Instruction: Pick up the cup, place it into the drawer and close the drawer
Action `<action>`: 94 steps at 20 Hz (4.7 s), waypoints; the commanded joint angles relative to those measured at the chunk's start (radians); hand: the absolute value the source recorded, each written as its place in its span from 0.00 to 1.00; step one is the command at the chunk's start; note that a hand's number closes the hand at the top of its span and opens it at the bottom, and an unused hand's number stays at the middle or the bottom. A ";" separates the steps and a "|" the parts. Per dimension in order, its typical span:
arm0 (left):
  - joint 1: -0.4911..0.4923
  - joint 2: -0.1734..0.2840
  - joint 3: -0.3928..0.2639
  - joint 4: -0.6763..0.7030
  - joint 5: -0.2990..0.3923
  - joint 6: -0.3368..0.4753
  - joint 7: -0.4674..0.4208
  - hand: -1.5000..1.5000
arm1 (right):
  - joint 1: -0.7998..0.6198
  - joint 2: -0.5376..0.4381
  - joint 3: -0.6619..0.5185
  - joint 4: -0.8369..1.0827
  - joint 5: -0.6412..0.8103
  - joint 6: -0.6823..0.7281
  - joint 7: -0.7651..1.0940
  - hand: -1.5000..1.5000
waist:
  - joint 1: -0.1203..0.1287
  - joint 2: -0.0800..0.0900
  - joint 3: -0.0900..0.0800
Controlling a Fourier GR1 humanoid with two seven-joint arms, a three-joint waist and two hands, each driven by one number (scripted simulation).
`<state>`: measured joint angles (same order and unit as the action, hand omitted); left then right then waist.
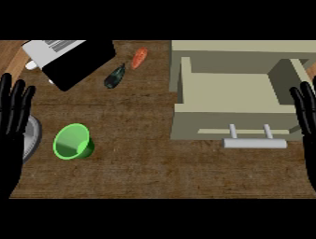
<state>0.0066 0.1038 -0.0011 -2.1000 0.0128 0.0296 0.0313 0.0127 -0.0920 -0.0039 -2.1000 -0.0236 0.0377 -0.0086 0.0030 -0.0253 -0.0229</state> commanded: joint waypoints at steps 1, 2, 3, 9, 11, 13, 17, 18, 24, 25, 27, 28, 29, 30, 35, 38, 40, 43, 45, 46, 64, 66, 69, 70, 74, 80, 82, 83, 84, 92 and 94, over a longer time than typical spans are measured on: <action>0.017 -0.029 0.013 -0.065 -0.037 0.063 0.032 0.00 | 0.010 -0.004 0.009 -0.047 0.011 0.001 0.022 0.00 | -0.001 0.023 0.023; 0.007 -0.041 0.032 0.030 -0.118 0.107 -0.055 0.00 | -0.041 -0.024 -0.018 0.005 -0.003 0.011 0.030 0.00 | -0.001 0.026 0.023; -0.001 -0.090 0.000 0.045 -0.215 0.193 -0.050 0.00 | -0.042 -0.009 0.024 -0.031 0.027 -0.006 0.062 0.00 | -0.004 0.025 0.023; -0.024 -0.103 -0.083 0.116 -0.201 0.582 -0.005 0.00 | -0.050 0.001 0.020 0.030 -0.107 0.053 0.107 0.00 | -0.007 0.027 0.023; -0.092 -0.103 -0.110 0.158 -0.222 0.660 0.011 0.00 | -0.036 0.033 0.039 0.017 -0.085 0.021 0.107 0.00 | -0.011 0.026 0.023; -0.113 -0.103 -0.151 0.204 -0.229 0.693 0.015 0.00 | -0.051 0.022 0.050 0.014 -0.070 0.030 0.134 0.00 | -0.007 0.026 0.023; -0.167 -0.104 -0.089 0.198 -0.227 0.653 0.050 0.00 | -0.078 0.032 0.028 0.063 -0.065 0.028 0.101 0.00 | -0.004 0.025 0.023; -0.139 -0.104 -0.202 0.278 -0.228 0.777 -0.038 0.00 | -0.091 0.026 0.035 0.040 -0.052 0.017 0.142 0.00 | -0.006 0.025 0.023; -0.171 -0.104 -0.095 0.323 -0.156 0.687 -0.064 0.00 | -0.071 0.011 -0.009 0.041 -0.091 0.051 0.128 0.00 | -0.005 0.025 0.023; -0.211 -0.095 -0.096 0.267 -0.240 0.696 0.063 0.00 | -0.029 0.051 0.048 0.090 -0.048 0.056 0.025 0.00 | -0.004 0.025 0.023; -0.114 -0.104 -0.175 0.252 -0.223 0.748 -0.010 0.00 | -0.050 0.042 0.028 0.036 -0.065 0.041 0.094 0.00 | -0.003 0.025 0.023; -0.116 -0.104 -0.137 0.256 -0.211 0.729 -0.017 0.00 | -0.111 0.012 -0.034 0.092 -0.109 0.055 0.117 0.00 | -0.002 0.025 0.023; -0.117 -0.098 -0.096 0.255 -0.171 0.679 -0.015 0.00 | -0.159 -0.001 -0.056 0.134 -0.128 0.067 0.108 0.00 | -0.001 0.025 0.023; -0.100 -0.104 -0.180 0.280 -0.185 0.766 -0.022 0.00 | -0.016 0.016 -0.011 0.031 -0.098 0.079 0.072 0.00 | -0.005 0.025 0.023; -0.056 -0.096 -0.096 0.255 -0.143 0.707 -0.040 0.00 | -0.072 0.023 -0.007 0.076 -0.076 0.065 0.061 0.00 | -0.002 0.025 0.023; -0.005 -0.099 -0.114 0.245 -0.121 0.709 -0.056 0.00 | -0.145 0.009 -0.036 0.098 -0.084 0.047 0.111 0.00 | -0.001 0.025 0.023; -0.039 -0.104 -0.139 0.267 -0.154 0.766 -0.005 0.00 | -0.102 0.031 0.009 0.027 -0.063 0.034 0.134 0.00 | -0.004 0.024 0.023; -0.036 -0.104 -0.179 0.388 -0.066 0.831 -0.142 0.00 | -0.222 -0.005 -0.039 0.045 -0.102 0.013 0.250 0.00 | -0.004 0.025 0.022; 0.077 -0.104 -0.142 0.284 -0.066 0.764 -0.126 0.00 | -0.052 0.026 0.001 -0.008 -0.079 0.051 0.139 0.00 | -0.003 0.024 0.023; 0.051 -0.104 -0.155 0.392 -0.008 0.810 -0.211 0.00 | -0.156 0.048 0.028 0.020 -0.039 -0.003 0.175 0.00 | -0.002 0.025 0.022; 0.183 -0.104 -0.017 0.660 0.285 0.588 -0.604 0.00 | -0.070 0.036 0.022 0.013 -0.060 0.056 0.140 0.00 | -0.002 0.024 0.022; 0.140 -0.099 -0.002 0.634 0.246 0.612 -0.524 0.00 | -0.119 0.023 0.011 0.045 -0.069 0.065 0.155 0.00 | -0.001 0.025 0.023; 0.121 -0.104 -0.013 0.774 0.358 0.601 -0.677 0.00 | -0.208 -0.015 -0.074 0.048 -0.132 0.047 0.235 0.00 | -0.002 0.025 0.022; 0.094 -0.097 0.044 0.741 0.307 0.573 -0.590 0.00 | -0.091 0.022 -0.016 -0.015 -0.098 0.054 0.181 0.00 | -0.003 0.025 0.023; 0.045 -0.089 0.072 0.849 0.360 0.558 -0.677 0.00 | -0.100 -0.011 -0.059 -0.036 -0.159 0.087 0.224 0.00 | -0.004 0.025 0.023; 0.076 -0.085 0.119 0.935 0.417 0.483 -0.793 0.00 | -0.057 0.024 -0.016 0.001 -0.106 0.089 0.148 0.00 | -0.002 0.025 0.023; -0.035 -0.097 0.125 1.052 0.415 0.506 -0.796 0.00 | -0.122 0.005 -0.056 0.051 -0.134 0.091 0.159 0.00 | -0.004 0.025 0.023; 0.029 -0.103 0.092 1.083 0.460 0.477 -0.900 0.00 | -0.085 0.026 -0.014 -0.016 -0.111 0.074 0.185 0.00 | -0.004 0.025 0.023; -0.049 -0.104 0.128 1.104 0.431 0.510 -0.839 0.00 | -0.099 0.037 0.003 0.035 -0.074 0.065 0.153 0.00 | -0.004 0.025 0.023; -0.019 -0.079 0.158 1.141 0.463 0.404 -0.908 0.00 | -0.083 -0.005 -0.067 0.000 -0.143 0.107 0.182 0.00 | -0.003 0.025 0.023; -0.129 -0.073 0.195 1.308 0.469 0.354 -0.970 0.00 | -0.053 0.032 -0.014 -0.038 -0.099 0.078 0.166 0.00 | -0.007 0.026 0.022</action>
<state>-0.0499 0.0317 0.1493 -0.9268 0.4704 0.4446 -0.8575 -0.0708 -0.0687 -0.0237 -2.1014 -0.1272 0.1195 0.1626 -0.0013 0.0000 -0.0002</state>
